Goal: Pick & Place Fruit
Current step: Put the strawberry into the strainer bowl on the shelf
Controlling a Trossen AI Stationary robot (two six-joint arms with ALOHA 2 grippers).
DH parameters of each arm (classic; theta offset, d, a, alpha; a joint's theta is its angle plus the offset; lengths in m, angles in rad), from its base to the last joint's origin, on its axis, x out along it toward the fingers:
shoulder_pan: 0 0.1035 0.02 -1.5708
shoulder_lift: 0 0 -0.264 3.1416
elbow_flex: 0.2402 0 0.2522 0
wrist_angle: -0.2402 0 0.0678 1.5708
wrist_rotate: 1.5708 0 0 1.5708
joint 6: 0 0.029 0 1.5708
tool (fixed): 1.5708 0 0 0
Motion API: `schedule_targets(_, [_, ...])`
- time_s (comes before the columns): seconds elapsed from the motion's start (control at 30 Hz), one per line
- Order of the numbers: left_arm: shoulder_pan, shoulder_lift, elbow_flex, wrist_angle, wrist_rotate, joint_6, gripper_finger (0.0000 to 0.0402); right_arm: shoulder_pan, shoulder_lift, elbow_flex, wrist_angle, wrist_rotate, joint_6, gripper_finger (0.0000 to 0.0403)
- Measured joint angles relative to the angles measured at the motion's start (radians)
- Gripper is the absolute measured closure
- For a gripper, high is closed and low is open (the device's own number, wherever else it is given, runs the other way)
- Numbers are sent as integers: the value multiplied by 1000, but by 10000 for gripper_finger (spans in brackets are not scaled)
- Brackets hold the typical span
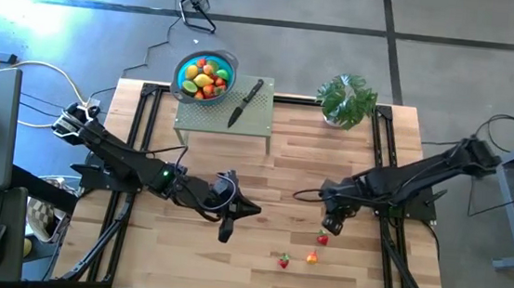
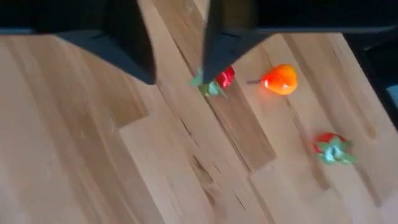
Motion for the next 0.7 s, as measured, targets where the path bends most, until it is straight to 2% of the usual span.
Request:
schedule_targets(0.2, [0,0,0,-13,0,0,387,0,63,0,-29,-28,99,166])
schedule_targets(0.33, [0,0,0,-14,0,0,387,12,95,0,-32,-45,150,109])
schedule_targets(0.5, [0,0,0,-19,0,0,387,65,142,0,-32,-39,233,75])
schedule_targets(0.7, [0,0,0,-41,0,0,387,146,180,0,18,-27,332,70])
